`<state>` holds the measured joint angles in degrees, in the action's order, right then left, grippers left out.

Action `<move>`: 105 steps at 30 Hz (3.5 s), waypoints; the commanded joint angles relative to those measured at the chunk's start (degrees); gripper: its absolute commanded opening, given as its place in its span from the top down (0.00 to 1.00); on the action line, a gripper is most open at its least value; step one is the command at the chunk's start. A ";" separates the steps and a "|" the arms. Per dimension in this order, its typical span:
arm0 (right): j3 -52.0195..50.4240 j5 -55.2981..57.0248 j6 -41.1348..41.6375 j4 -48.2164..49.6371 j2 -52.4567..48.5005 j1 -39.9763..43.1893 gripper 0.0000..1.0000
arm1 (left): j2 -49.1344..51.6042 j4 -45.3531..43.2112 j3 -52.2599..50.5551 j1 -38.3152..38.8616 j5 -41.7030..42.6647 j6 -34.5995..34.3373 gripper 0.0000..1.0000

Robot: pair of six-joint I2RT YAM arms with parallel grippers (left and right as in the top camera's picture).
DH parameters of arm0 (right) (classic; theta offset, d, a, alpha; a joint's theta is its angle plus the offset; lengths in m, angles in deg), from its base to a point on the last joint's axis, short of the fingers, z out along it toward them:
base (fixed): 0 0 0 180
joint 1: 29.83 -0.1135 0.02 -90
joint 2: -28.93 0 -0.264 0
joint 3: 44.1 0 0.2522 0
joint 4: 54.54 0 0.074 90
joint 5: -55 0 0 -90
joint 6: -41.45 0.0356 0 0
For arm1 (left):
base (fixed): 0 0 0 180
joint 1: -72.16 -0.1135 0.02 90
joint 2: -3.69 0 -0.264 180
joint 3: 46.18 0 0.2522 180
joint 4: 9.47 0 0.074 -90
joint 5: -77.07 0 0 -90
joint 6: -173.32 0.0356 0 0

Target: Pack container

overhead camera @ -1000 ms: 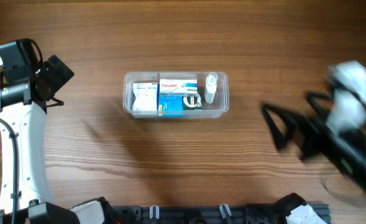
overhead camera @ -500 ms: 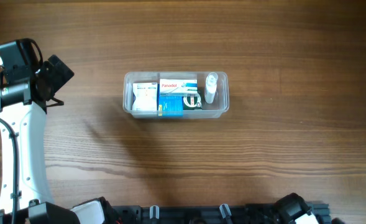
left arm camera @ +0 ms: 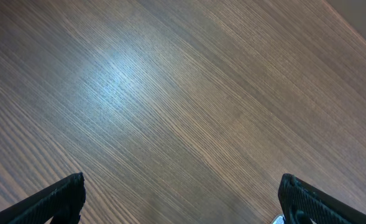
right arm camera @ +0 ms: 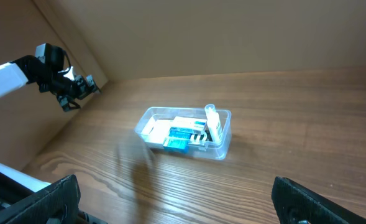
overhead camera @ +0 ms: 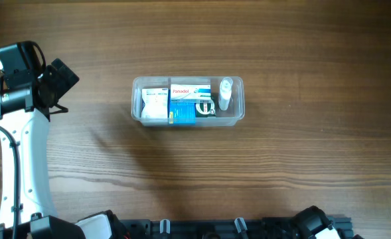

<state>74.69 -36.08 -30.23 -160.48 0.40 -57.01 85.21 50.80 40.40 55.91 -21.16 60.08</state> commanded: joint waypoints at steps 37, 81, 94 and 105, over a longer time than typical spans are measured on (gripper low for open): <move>-78.38 1.18 8.81 74.95 28.28 10.49 0.00 | -0.52 -0.13 0.04 -0.26 0.07 0.28 0.00; -104.74 -5.86 -12.15 92.70 28.30 20.02 0.00 | -0.52 -0.11 0.04 -0.26 0.07 0.28 0.00; -104.74 -5.88 -12.17 92.70 28.26 20.02 0.00 | -0.50 -0.11 0.04 -0.26 0.04 0.28 0.00; -104.74 -5.86 -12.17 92.70 28.28 20.02 0.00 | -0.52 -0.11 0.04 -0.26 0.07 0.28 0.00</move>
<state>-29.96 -41.00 -41.37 -67.92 27.94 -37.38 85.21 50.80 40.40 55.91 -21.18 60.08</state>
